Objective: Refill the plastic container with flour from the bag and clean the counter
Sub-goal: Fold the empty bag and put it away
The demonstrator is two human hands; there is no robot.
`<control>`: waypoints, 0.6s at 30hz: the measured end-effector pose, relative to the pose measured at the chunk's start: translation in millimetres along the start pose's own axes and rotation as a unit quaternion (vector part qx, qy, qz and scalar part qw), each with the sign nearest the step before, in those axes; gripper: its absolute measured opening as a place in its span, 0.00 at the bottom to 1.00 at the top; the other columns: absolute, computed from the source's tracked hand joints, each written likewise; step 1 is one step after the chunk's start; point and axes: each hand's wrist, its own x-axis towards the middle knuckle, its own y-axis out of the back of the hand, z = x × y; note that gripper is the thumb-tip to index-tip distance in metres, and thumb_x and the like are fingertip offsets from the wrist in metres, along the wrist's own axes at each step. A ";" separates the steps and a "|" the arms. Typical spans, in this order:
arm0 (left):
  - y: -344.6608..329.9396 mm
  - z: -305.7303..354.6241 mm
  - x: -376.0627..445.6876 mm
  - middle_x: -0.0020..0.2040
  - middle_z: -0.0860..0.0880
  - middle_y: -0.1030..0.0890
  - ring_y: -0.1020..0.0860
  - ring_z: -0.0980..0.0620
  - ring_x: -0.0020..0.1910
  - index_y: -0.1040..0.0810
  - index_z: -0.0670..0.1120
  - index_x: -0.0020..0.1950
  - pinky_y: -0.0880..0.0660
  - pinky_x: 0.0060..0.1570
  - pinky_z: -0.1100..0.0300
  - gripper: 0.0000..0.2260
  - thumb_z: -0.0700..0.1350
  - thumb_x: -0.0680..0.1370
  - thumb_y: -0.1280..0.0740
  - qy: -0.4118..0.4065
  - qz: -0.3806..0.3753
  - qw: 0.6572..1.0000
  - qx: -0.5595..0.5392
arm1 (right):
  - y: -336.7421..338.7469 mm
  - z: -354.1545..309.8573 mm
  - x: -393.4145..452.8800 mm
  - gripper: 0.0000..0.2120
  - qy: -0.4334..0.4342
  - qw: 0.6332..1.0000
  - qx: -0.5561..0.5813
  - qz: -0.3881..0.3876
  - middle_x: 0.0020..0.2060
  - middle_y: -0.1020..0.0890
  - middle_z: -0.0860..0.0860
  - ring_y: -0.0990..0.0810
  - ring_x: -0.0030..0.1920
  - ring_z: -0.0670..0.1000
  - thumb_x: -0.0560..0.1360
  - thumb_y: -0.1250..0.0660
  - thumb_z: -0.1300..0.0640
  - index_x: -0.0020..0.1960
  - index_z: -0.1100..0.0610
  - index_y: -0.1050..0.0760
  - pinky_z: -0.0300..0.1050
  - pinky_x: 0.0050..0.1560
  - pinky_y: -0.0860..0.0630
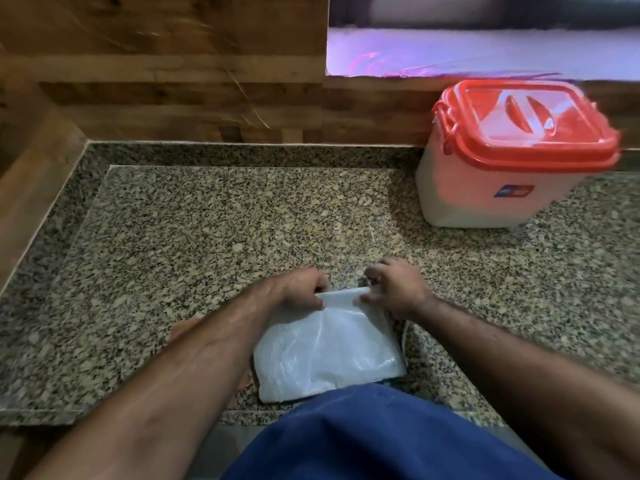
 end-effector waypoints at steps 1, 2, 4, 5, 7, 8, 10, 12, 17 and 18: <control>5.7 -3.2 -3.7 0.50 0.52 0.15 0.16 0.51 0.49 0.18 0.59 0.47 0.21 0.41 0.58 0.05 0.47 0.80 0.28 -0.011 -0.012 0.999 -0.029 | 1.6 -0.6 -3.1 0.26 -0.022 0.996 0.078 0.023 0.54 0.23 0.41 0.23 0.56 0.46 0.71 0.25 0.32 0.64 0.44 0.19 0.48 0.57 0.20; 12.4 -4.5 -10.6 0.52 0.51 0.15 0.16 0.50 0.49 0.18 0.58 0.49 0.20 0.42 0.56 0.05 0.47 0.81 0.29 -0.024 -0.013 0.998 -0.058 | 2.7 -0.6 -5.6 0.28 -0.044 0.983 0.172 0.047 0.56 0.21 0.42 0.20 0.56 0.46 0.72 0.25 0.33 0.66 0.47 0.20 0.47 0.54 0.17; 25.1 -12.7 -24.4 0.53 0.49 0.15 0.16 0.49 0.50 0.17 0.56 0.53 0.18 0.45 0.55 0.03 0.47 0.83 0.30 -0.029 0.007 0.991 -0.131 | 6.6 -0.8 -9.5 0.31 -0.091 0.938 0.325 0.080 0.60 0.20 0.45 0.18 0.56 0.48 0.74 0.26 0.33 0.70 0.51 0.23 0.43 0.49 0.17; 29.6 -19.2 -30.6 0.53 0.49 0.14 0.15 0.49 0.50 0.16 0.55 0.55 0.18 0.45 0.55 0.03 0.47 0.83 0.29 -0.027 0.020 0.981 -0.193 | 7.3 0.3 -9.2 0.33 -0.114 0.917 0.372 0.092 0.61 0.19 0.47 0.17 0.57 0.49 0.74 0.28 0.30 0.70 0.51 0.23 0.45 0.50 0.16; 35.4 -32.1 -40.6 0.54 0.46 0.12 0.13 0.45 0.53 0.15 0.52 0.56 0.16 0.49 0.52 0.04 0.45 0.83 0.28 -0.041 0.047 0.943 -0.327 | 8.3 1.7 -6.9 0.41 -0.151 0.875 0.448 0.105 0.61 0.17 0.51 0.16 0.58 0.53 0.70 0.31 0.22 0.69 0.51 0.24 0.54 0.53 0.15; 36.6 -35.4 -44.4 0.55 0.45 0.12 0.13 0.44 0.54 0.14 0.52 0.56 0.16 0.52 0.49 0.04 0.45 0.82 0.27 -0.052 0.070 0.920 -0.383 | 8.9 1.0 -4.8 0.43 -0.161 0.847 0.496 0.102 0.61 0.17 0.55 0.15 0.56 0.55 0.69 0.30 0.21 0.68 0.53 0.24 0.56 0.51 0.15; 33.5 -37.0 -47.9 0.54 0.42 0.11 0.14 0.42 0.53 0.13 0.52 0.53 0.16 0.53 0.45 0.05 0.46 0.78 0.25 -0.066 0.127 0.857 -0.495 | 11.4 -5.7 -0.2 0.43 -0.153 0.781 0.601 0.075 0.60 0.16 0.60 0.16 0.48 0.58 0.67 0.25 0.25 0.67 0.57 0.25 0.53 0.43 0.16; 27.5 -32.1 -50.0 0.54 0.42 0.12 0.15 0.41 0.52 0.14 0.50 0.54 0.16 0.53 0.43 0.06 0.42 0.79 0.27 -0.070 0.182 0.783 -0.591 | 19.1 -19.5 2.4 0.40 -0.122 0.729 0.673 0.020 0.55 0.15 0.59 0.17 0.45 0.58 0.68 0.21 0.34 0.68 0.59 0.24 0.48 0.43 0.18; 7.9 -19.1 -50.4 0.60 0.39 0.13 0.14 0.41 0.53 0.21 0.42 0.66 0.14 0.52 0.45 0.11 0.35 0.84 0.32 -0.068 0.260 0.695 -0.667 | 40.1 -39.9 7.0 0.27 -0.071 0.737 0.671 -0.046 0.57 0.12 0.60 0.12 0.52 0.62 0.73 0.22 0.67 0.69 0.60 0.26 0.58 0.50 0.15; 5.8 -17.2 -52.9 0.59 0.39 0.13 0.14 0.42 0.53 0.21 0.42 0.65 0.14 0.50 0.46 0.11 0.35 0.84 0.32 -0.069 0.265 0.688 -0.672 | 44.3 -40.9 8.8 0.27 -0.067 0.746 0.660 -0.051 0.58 0.13 0.61 0.12 0.55 0.62 0.73 0.24 0.71 0.69 0.60 0.26 0.61 0.52 0.15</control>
